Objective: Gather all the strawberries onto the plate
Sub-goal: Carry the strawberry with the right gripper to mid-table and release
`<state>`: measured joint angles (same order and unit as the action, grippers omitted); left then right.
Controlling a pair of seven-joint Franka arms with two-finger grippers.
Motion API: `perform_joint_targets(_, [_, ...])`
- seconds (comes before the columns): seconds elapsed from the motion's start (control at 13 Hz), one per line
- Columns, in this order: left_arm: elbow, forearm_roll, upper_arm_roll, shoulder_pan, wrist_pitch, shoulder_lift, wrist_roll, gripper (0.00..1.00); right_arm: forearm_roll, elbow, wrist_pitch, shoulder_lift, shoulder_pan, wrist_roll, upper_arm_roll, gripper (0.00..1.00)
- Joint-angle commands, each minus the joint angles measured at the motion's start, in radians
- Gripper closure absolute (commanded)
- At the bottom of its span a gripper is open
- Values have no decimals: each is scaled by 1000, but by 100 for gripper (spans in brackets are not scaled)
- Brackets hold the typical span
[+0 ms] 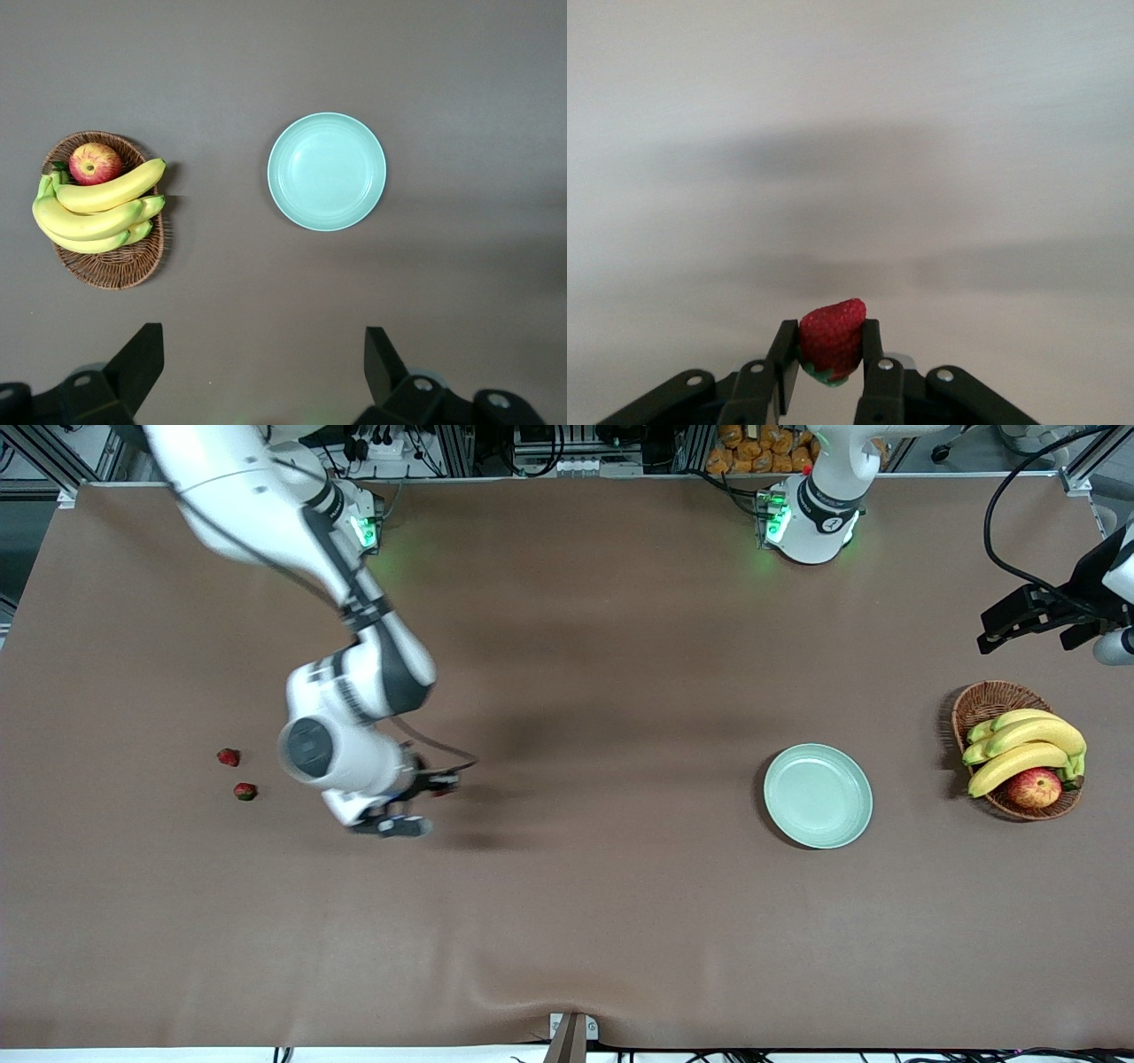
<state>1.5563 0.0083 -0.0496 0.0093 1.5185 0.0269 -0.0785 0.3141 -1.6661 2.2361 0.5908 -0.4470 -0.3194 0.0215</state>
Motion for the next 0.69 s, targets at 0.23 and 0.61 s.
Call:
perform_joint_targets(0.23, [-7, -21, -4, 6, 5, -16, -7, 0, 248, 22, 219, 86, -212, -4, -17, 100])
perform_joint_targets(0.61, [-8, -22, -6, 1, 11, -19, -7, 0, 310, 140, 282, 200, -331, -114, -21, 85])
